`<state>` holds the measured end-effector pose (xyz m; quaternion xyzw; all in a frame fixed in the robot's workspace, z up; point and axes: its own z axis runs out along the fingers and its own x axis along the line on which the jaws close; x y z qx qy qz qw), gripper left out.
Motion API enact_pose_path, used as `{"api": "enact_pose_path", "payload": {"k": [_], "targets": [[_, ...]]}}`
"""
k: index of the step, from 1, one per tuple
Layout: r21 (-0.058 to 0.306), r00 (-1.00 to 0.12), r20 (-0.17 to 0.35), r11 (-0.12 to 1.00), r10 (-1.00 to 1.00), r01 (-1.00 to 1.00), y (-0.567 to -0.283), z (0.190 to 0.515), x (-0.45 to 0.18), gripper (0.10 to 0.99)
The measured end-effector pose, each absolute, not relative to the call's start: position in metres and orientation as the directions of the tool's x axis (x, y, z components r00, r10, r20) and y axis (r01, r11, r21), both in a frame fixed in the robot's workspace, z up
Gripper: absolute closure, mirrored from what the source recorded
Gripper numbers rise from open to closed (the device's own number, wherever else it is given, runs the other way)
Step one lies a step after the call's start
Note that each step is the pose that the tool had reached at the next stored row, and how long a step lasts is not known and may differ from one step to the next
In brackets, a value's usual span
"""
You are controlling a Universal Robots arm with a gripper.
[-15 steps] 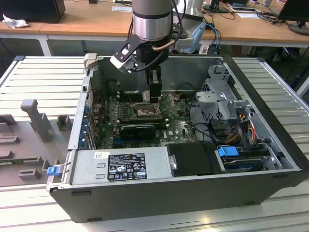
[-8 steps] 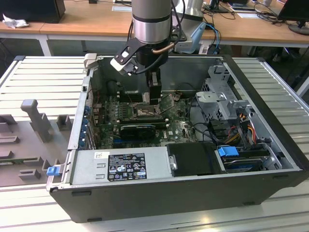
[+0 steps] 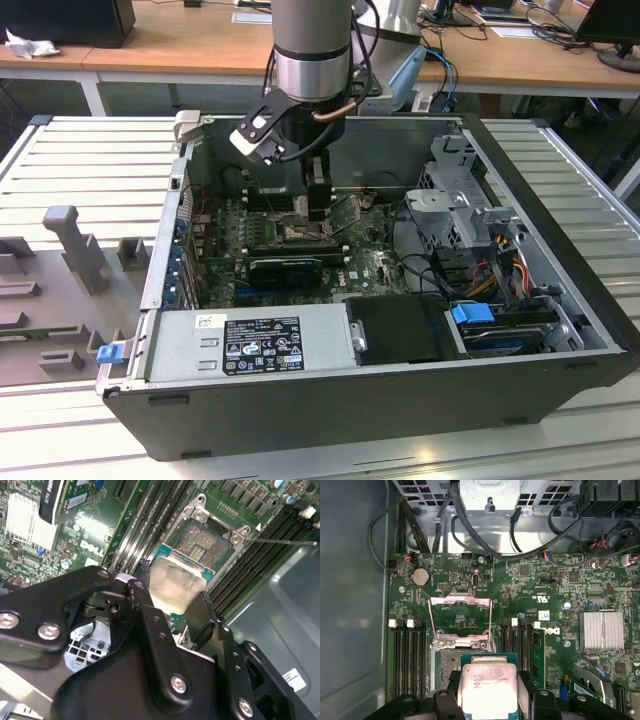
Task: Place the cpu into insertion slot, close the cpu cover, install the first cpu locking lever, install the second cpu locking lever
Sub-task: 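Place the cpu into insertion slot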
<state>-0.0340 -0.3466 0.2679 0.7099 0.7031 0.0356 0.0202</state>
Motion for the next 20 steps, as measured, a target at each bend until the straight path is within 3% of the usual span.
{"api": "enact_pose_path", "payload": {"k": [20], "targets": [[0.077,0.009,0.024,-0.011,1.000,0.997,-0.3450,0.2594,-0.0352,0.557]]}}
